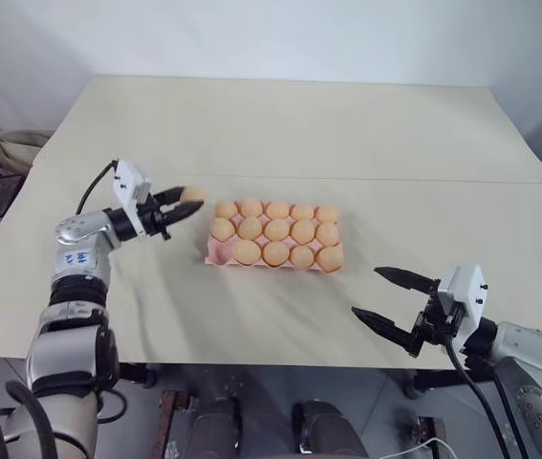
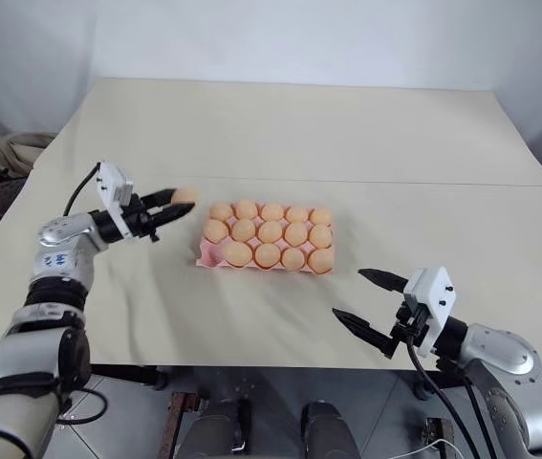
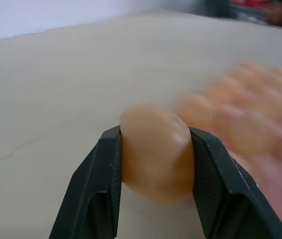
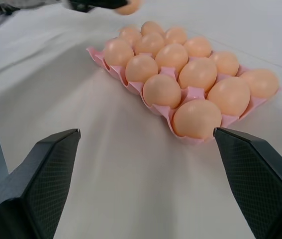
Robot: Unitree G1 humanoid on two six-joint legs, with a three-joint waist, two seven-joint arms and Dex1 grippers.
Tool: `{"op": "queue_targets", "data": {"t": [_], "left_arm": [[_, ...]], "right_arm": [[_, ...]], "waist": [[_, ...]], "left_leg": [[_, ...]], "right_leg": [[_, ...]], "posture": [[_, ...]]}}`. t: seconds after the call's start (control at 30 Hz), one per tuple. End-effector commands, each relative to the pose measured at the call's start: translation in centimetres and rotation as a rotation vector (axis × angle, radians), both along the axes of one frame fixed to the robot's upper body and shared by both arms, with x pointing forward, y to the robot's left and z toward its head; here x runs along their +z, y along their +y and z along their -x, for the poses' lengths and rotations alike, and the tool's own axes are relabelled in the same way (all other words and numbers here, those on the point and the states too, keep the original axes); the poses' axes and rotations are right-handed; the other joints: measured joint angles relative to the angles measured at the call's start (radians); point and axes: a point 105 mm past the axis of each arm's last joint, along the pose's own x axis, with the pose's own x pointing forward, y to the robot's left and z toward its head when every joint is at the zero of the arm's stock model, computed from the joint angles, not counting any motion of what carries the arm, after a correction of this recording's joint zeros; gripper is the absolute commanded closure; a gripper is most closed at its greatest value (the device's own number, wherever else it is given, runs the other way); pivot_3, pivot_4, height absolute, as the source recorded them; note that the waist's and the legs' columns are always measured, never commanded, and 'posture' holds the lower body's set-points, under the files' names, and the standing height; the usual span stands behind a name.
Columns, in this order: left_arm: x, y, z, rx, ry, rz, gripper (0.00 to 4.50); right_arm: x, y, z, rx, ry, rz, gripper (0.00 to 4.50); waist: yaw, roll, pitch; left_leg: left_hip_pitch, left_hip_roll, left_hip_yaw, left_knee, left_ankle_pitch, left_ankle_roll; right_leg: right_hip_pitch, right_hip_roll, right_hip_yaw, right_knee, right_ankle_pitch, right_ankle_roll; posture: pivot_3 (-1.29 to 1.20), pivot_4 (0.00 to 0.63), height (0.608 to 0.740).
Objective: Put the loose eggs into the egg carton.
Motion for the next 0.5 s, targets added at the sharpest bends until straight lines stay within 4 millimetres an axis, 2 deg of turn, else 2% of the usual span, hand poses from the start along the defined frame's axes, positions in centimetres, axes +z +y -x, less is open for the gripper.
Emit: {"op": "queue_targets", "data": {"t": [0.03,0.17,0.27,0.37,0.4,0.5], "left_arm": [[-0.2,-1.9,2.0,-0.150,0.009,-0.085,2.84],[-1.8,-3.6,1.8,-0.151,0.019,-0.121,2.84],[-2.3,-5.3,1.3,-0.162,0.006,-0.116,2.84],[-2.8,-5.8,1.2,-0.172,0.013,-0.121,2.84],[-2.9,-5.7,1.3,-0.178,0.019,-0.124,2.37],[-2.7,-5.1,1.7,-0.180,0.010,-0.136,1.63]], "right_arm": [[1.1,-0.1,0.0,0.004,-0.037,0.003,0.00],[1.2,0.4,-0.2,0.013,-0.046,-0.007,0.00],[1.2,0.5,0.0,0.016,-0.046,-0.009,0.00],[1.3,0.5,0.0,0.015,-0.046,-0.008,0.00],[1.3,0.5,0.0,0.015,-0.047,-0.007,0.00],[1.4,0.4,0.0,0.011,-0.050,-0.004,0.00]], "waist": [[0.002,0.000,0.000],[0.006,0.000,0.000],[0.004,0.000,0.000],[0.004,0.000,0.000],[0.004,0.000,0.000],[0.001,0.000,0.000]], "left_leg": [[0.000,0.000,0.000,0.000,0.000,0.000],[0.000,-0.001,-0.002,0.001,0.002,0.003],[0.001,-0.001,-0.002,0.001,0.002,0.004],[0.000,-0.002,-0.002,0.001,0.002,0.004],[0.000,-0.002,-0.002,0.000,0.002,0.004],[0.000,-0.002,-0.002,0.000,0.002,0.004]], "right_leg": [[0.000,0.000,0.000,0.000,0.000,0.000],[0.002,-0.002,-0.002,0.000,0.001,-0.001],[0.002,-0.003,-0.002,0.000,0.001,0.000],[0.002,-0.003,-0.002,-0.001,0.001,0.000],[0.002,-0.003,-0.002,-0.001,0.001,0.000],[0.001,-0.002,-0.002,-0.001,0.001,0.000]], "posture": [[0.00,0.150,0.740],[0.00,0.150,0.740],[0.00,0.150,0.740],[0.00,0.150,0.740],[0.00,0.150,0.740],[0.00,0.150,0.740]]}}
